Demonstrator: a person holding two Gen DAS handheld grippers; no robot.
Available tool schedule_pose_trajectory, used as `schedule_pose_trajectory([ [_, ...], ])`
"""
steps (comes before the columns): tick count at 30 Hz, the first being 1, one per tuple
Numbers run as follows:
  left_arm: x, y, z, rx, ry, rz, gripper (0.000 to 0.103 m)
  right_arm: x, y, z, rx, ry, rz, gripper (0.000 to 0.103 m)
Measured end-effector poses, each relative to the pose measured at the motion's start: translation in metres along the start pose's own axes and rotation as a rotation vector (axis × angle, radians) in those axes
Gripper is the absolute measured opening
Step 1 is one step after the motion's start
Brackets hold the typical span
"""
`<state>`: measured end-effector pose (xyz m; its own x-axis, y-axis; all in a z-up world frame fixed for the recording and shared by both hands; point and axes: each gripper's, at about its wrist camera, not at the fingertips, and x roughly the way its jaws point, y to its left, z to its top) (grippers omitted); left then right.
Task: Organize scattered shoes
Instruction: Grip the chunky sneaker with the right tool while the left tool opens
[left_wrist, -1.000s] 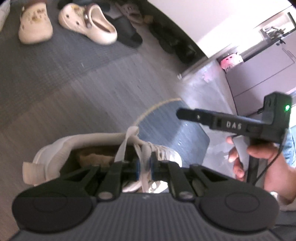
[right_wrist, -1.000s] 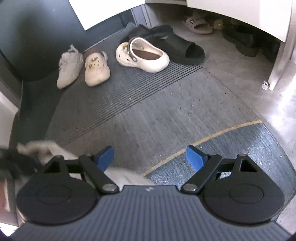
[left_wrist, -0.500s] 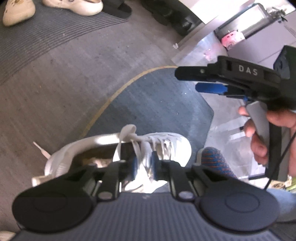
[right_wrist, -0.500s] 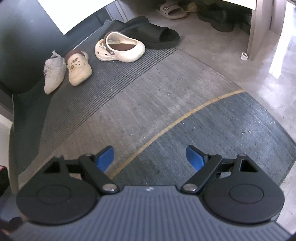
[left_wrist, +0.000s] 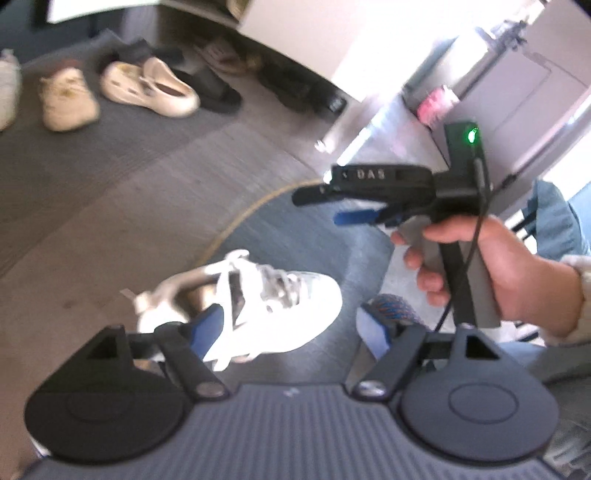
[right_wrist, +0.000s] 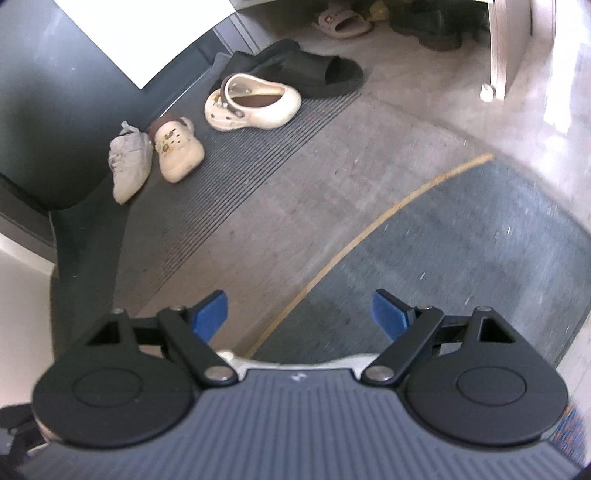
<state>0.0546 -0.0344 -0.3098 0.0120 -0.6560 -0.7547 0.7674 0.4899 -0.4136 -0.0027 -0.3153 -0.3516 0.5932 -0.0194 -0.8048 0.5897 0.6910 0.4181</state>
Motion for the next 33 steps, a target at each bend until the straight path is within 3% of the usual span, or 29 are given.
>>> schedule_pose_trajectory([
  [3, -0.027, 0.013, -0.015, -0.098, -0.046, 0.027, 0.082, 0.000, 0.011, -0.012, 0.025, 0.032, 0.003, 0.087],
  [8, -0.047, 0.039, -0.027, -0.214, -0.096, 0.074, 0.084, 0.005, 0.026, -0.043, 0.187, 0.174, 0.043, 0.087],
  [11, -0.056, 0.046, -0.031, -0.236, -0.094, 0.077, 0.084, 0.012, 0.042, -0.067, 0.196, 0.249, 0.007, 0.087],
  [13, -0.060, 0.049, -0.034, -0.247, -0.100, 0.085, 0.084, 0.027, 0.048, -0.088, 0.302, 0.341, -0.029, 0.087],
  [16, -0.073, 0.051, -0.040, -0.238, -0.127, 0.088, 0.084, 0.045, 0.054, -0.107, 0.433, 0.398, -0.027, 0.087],
  [20, -0.076, 0.051, -0.038, -0.228, -0.153, 0.088, 0.084, 0.057, 0.060, -0.117, 0.476, 0.307, -0.044, 0.086],
  [21, -0.078, 0.050, -0.038, -0.226, -0.155, 0.083, 0.084, 0.059, 0.059, -0.120, 0.499, 0.293, -0.044, 0.082],
  [24, -0.081, 0.049, -0.037, -0.225, -0.173, 0.079, 0.084, 0.053, 0.060, -0.123, 0.477, 0.169, -0.038, 0.080],
  [30, -0.082, 0.054, -0.038, -0.243, -0.185, 0.075, 0.084, 0.055, 0.052, -0.129, 0.527, 0.195, -0.058, 0.080],
  [33, -0.082, 0.054, -0.039, -0.242, -0.190, 0.069, 0.083, 0.062, 0.057, -0.127, 0.460, 0.122, -0.098, 0.083],
])
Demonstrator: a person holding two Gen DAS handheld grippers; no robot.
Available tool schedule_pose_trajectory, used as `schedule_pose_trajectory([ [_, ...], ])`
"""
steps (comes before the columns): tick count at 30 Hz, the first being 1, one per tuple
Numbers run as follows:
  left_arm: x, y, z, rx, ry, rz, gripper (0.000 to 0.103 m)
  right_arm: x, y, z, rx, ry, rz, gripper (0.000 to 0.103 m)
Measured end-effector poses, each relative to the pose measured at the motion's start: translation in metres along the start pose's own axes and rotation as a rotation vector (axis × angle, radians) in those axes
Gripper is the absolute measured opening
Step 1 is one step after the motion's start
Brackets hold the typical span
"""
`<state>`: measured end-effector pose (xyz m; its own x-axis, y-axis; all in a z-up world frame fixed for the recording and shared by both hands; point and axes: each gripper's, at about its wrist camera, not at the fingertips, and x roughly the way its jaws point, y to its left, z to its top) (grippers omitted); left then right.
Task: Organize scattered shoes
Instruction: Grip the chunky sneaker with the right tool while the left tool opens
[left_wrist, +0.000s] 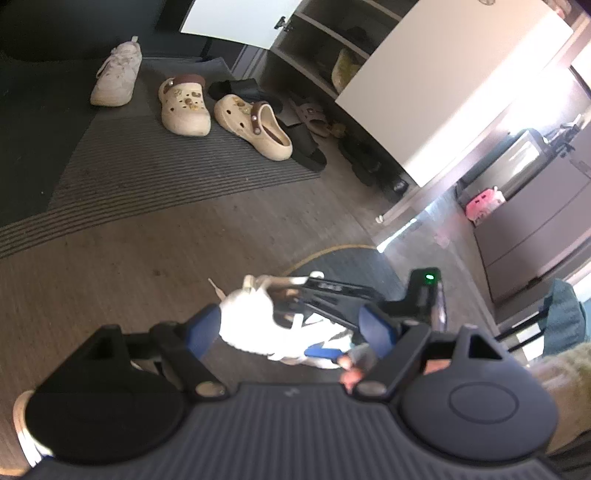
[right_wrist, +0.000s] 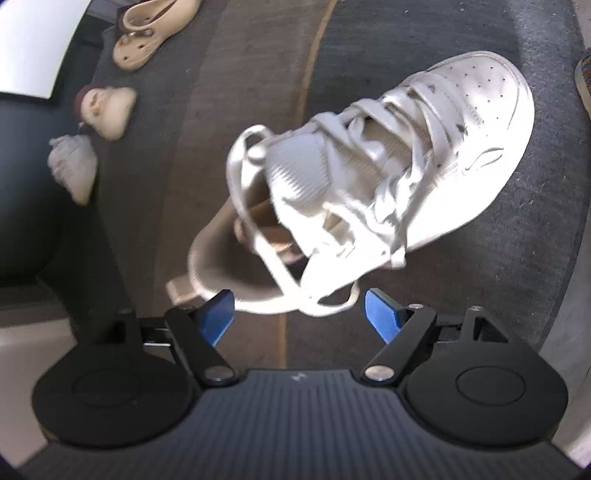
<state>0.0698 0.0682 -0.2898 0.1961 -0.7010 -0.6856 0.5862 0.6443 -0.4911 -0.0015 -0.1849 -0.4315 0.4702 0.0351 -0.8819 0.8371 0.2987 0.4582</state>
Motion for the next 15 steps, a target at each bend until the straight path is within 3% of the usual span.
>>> schedule_pose_trajectory([
  [5, 0.000, -0.001, -0.002, 0.006, -0.007, 0.004, 0.083, 0.017, -0.003, -0.001, 0.052, 0.012, -0.073, 0.083],
  [10, 0.001, 0.004, -0.001, -0.016, -0.008, 0.009, 0.083, 0.032, -0.006, -0.003, -0.051, 0.035, -0.126, 0.078],
  [13, 0.000, 0.003, -0.003, -0.010, -0.007, 0.013, 0.083, 0.028, 0.002, -0.006, -0.168, 0.022, -0.157, 0.066],
  [15, 0.000, 0.004, -0.001, 0.000, -0.007, 0.015, 0.083, 0.023, 0.007, -0.008, -0.251, 0.017, -0.163, 0.051],
])
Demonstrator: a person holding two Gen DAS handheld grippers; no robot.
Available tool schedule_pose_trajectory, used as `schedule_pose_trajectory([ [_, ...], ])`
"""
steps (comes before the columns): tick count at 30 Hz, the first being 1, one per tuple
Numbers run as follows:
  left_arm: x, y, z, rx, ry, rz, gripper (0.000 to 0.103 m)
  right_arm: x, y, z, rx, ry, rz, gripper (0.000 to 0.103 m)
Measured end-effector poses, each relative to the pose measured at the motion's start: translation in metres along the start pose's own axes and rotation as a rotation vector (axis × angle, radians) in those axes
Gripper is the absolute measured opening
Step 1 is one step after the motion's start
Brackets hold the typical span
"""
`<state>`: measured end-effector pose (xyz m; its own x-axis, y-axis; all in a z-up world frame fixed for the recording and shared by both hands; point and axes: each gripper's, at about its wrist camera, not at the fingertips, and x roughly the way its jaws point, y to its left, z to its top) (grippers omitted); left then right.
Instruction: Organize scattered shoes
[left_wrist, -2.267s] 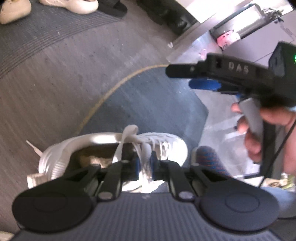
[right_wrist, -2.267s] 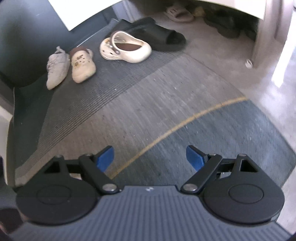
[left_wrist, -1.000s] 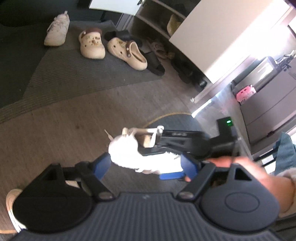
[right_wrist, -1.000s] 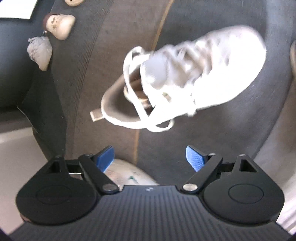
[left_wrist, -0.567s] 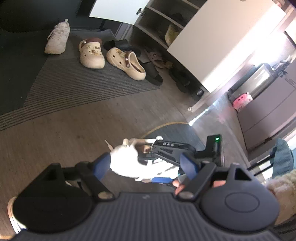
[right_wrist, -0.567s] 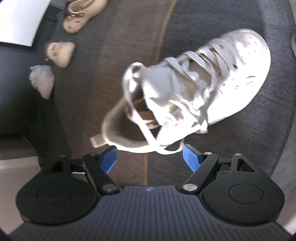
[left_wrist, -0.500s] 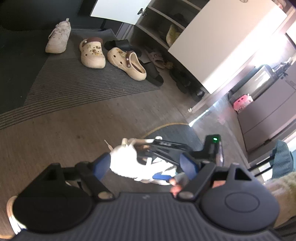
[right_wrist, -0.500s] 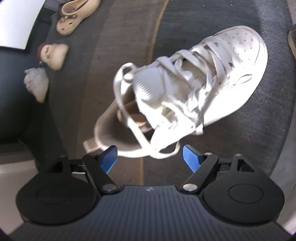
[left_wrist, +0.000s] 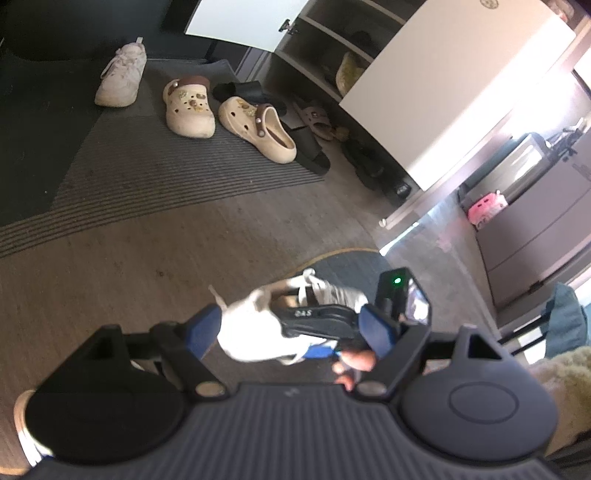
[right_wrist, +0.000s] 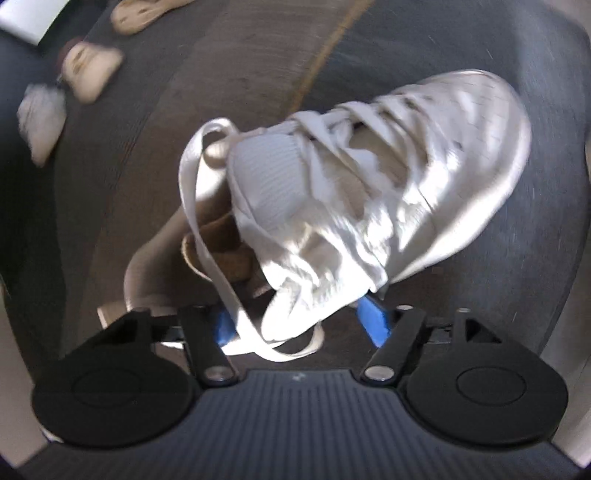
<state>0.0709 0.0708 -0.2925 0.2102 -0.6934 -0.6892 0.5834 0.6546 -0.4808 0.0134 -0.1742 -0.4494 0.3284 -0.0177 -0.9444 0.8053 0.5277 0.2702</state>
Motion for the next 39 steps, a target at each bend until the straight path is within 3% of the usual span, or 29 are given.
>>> schedule_pose_trajectory([
  [12, -0.006, 0.002, 0.002, 0.006, -0.012, 0.020, 0.083, -0.033, -0.019, -0.016, -0.550, 0.064, 0.003, 0.028],
  [18, -0.003, -0.002, 0.001, 0.020, -0.001, 0.020, 0.083, -0.037, -0.034, -0.008, -0.878, 0.164, 0.128, 0.026],
  [22, -0.002, -0.006, -0.001, 0.046, 0.004, 0.026, 0.083, -0.038, -0.045, -0.005, -1.019, 0.204, 0.117, 0.024],
  [30, 0.001, -0.006, -0.002, 0.045, 0.017, 0.026, 0.083, -0.048, -0.065, 0.005, -1.090, 0.220, 0.117, 0.021],
  [39, 0.005, -0.004, -0.005, 0.032, 0.029, 0.020, 0.083, -0.045, -0.088, 0.014, -0.921, 0.246, 0.124, 0.023],
])
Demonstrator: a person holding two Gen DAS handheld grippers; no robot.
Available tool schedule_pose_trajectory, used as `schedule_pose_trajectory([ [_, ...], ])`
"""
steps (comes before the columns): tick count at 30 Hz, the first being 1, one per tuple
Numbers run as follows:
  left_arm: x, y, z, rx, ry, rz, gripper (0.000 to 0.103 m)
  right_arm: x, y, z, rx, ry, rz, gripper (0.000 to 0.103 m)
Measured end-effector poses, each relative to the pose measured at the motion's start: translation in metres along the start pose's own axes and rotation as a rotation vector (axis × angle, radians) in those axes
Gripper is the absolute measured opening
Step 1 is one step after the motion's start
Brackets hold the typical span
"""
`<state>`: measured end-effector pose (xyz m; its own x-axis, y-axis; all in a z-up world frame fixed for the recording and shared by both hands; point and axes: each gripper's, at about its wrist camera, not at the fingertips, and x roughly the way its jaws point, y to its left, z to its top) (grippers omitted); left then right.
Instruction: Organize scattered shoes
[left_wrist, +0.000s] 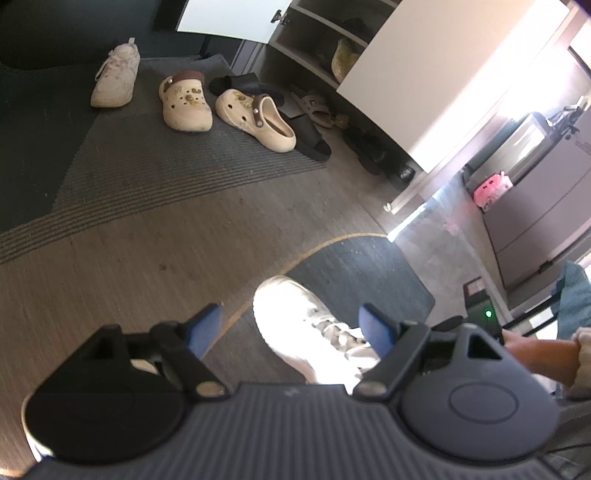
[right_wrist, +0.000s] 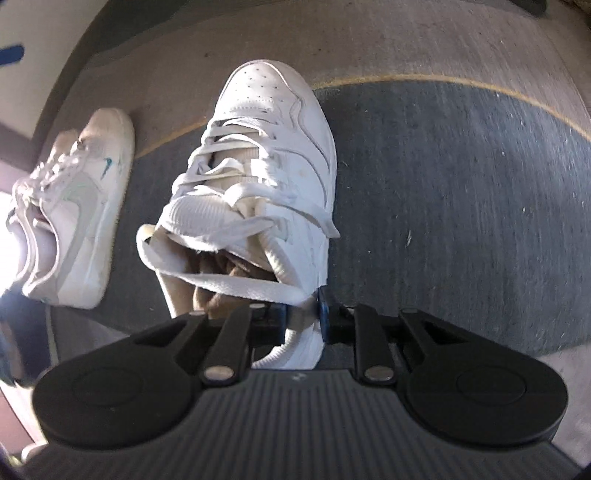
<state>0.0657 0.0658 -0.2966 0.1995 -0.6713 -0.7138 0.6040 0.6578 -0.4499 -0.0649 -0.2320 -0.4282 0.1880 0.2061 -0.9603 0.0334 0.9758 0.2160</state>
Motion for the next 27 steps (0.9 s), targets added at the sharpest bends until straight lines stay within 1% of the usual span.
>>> schedule_pose_trajectory([
  [2, -0.003, -0.002, 0.002, 0.004, -0.010, 0.011, 0.083, -0.008, -0.002, 0.000, 0.049, -0.019, 0.003, 0.024],
  [4, -0.011, -0.006, 0.005, 0.014, -0.036, 0.018, 0.083, -0.018, -0.005, -0.002, 0.081, -0.049, -0.001, 0.034],
  [5, -0.015, -0.009, 0.006, 0.020, -0.049, 0.021, 0.083, -0.024, -0.005, -0.004, 0.080, -0.083, -0.013, 0.042],
  [6, -0.018, -0.012, 0.006, 0.025, -0.060, 0.021, 0.083, -0.031, -0.006, -0.005, 0.079, -0.117, -0.026, 0.044],
  [8, -0.022, -0.016, 0.004, 0.034, -0.074, 0.019, 0.083, -0.041, -0.003, -0.011, 0.060, -0.165, -0.042, 0.044],
  [11, -0.021, -0.022, -0.001, 0.050, -0.075, 0.013, 0.083, -0.044, 0.002, -0.020, 0.051, -0.168, -0.064, 0.045],
  [16, -0.005, -0.022, -0.012, 0.048, -0.035, 0.011, 0.083, -0.044, 0.006, -0.035, 0.038, -0.191, -0.058, 0.044],
  [17, -0.001, -0.021, -0.013, 0.049, -0.034, 0.028, 0.083, -0.044, 0.006, -0.036, 0.040, -0.193, -0.049, 0.044],
  [19, 0.003, -0.018, -0.010, 0.064, -0.063, 0.085, 0.084, -0.046, 0.002, -0.036, 0.063, -0.222, -0.048, 0.044],
  [20, 0.004, -0.017, -0.007, 0.073, -0.076, 0.104, 0.084, -0.051, -0.001, -0.033, 0.088, -0.256, -0.056, 0.045],
  [22, 0.015, -0.009, 0.012, 0.132, -0.117, 0.168, 0.088, -0.062, -0.007, -0.022, 0.140, -0.334, -0.066, 0.045],
  [24, 0.029, -0.002, 0.031, 0.188, -0.139, 0.214, 0.089, -0.071, -0.009, -0.004, 0.164, -0.403, -0.076, 0.045],
  [25, 0.043, 0.009, 0.050, 0.225, -0.148, 0.256, 0.089, -0.075, -0.009, 0.014, 0.169, -0.444, -0.092, 0.045],
  [26, 0.055, 0.019, 0.065, 0.249, -0.150, 0.287, 0.089, -0.075, -0.010, 0.023, 0.169, -0.459, -0.101, 0.045],
  [27, 0.068, 0.031, 0.081, 0.258, -0.145, 0.329, 0.089, -0.075, -0.007, 0.046, 0.160, -0.488, -0.126, 0.045],
])
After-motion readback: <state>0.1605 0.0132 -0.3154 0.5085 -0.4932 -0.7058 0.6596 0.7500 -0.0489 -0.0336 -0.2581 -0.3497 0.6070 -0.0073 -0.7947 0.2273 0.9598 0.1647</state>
